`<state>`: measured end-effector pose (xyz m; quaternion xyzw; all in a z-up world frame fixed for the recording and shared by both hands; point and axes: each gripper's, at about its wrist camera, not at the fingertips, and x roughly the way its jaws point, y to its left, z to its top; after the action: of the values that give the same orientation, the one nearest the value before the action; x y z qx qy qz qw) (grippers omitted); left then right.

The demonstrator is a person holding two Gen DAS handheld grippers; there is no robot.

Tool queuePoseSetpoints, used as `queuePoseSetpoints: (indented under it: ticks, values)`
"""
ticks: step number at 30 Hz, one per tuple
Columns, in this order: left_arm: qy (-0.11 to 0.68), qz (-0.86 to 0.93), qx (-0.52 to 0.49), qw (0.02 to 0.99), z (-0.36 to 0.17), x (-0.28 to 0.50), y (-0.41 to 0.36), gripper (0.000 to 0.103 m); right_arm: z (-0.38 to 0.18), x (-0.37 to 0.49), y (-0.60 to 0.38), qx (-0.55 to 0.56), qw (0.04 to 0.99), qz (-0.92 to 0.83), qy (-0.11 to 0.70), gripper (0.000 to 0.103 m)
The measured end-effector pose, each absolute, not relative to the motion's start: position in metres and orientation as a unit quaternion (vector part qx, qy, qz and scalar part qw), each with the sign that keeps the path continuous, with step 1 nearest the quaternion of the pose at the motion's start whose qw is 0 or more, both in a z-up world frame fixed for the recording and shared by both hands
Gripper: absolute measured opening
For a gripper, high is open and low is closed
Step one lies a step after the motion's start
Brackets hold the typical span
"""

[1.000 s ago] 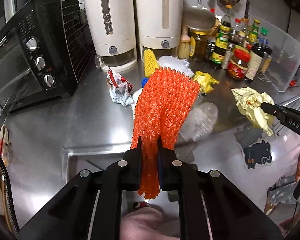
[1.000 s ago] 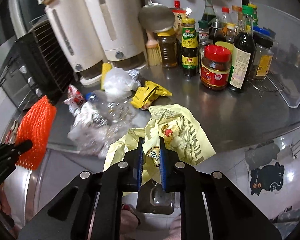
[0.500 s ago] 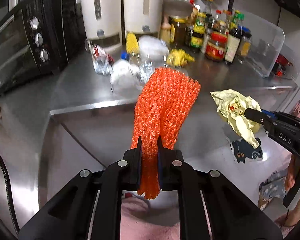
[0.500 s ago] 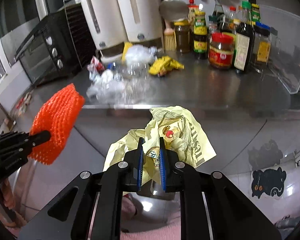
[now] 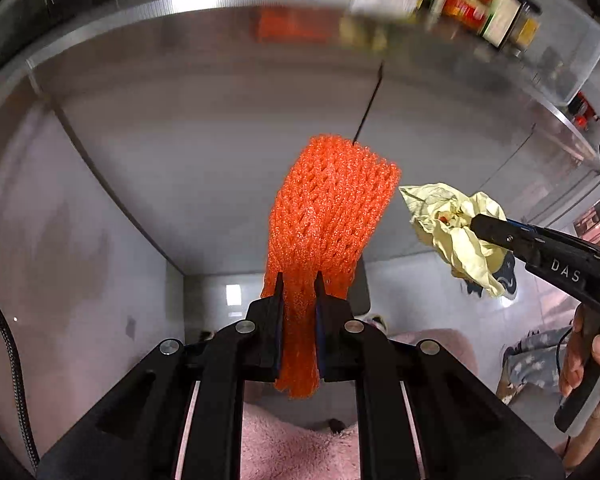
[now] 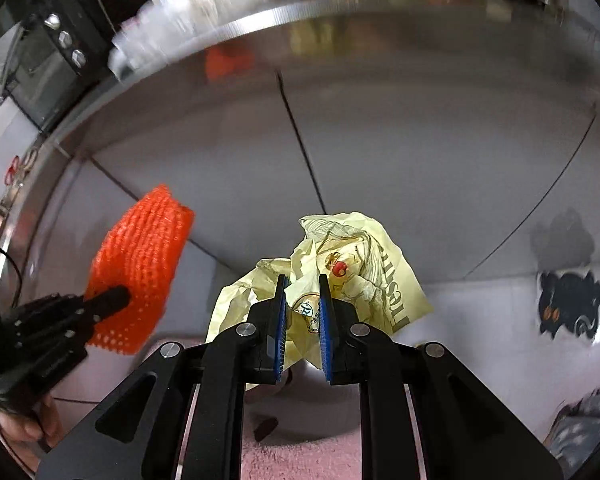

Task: Collect trash
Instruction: 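Carry the orange net and yellow bag down over the floor bin with both tools, then open the left tool over the bin while the right tool releases the yellow bag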

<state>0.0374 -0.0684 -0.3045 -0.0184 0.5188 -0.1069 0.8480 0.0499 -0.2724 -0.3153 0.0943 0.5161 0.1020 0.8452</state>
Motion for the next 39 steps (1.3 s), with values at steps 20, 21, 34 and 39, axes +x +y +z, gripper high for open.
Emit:
queuePoseSetpoints:
  ticks: [20,21,34,39]
  values:
    - [0.607,-0.114,-0.042,0.785,-0.517,0.110,-0.084,0.010,-0.513,0.113,-0.284,0.158,0.779,0.063,0.603,0.015]
    - [0.611,-0.112,-0.042,0.783,-0.526,0.115,-0.084,0.010,-0.521,0.116,-0.284,0.160,0.774,0.062,0.609,0.015]
    - [0.627,-0.131,-0.040,0.767,-0.560,0.146,-0.103,0.023,-0.550,0.152,-0.279,0.175,0.756,0.058,0.628,0.032]
    - [0.616,-0.126,-0.040,0.776,-0.552,0.143,-0.096,0.039,-0.536,0.152,-0.283,0.168,0.771,0.049,0.612,0.067]
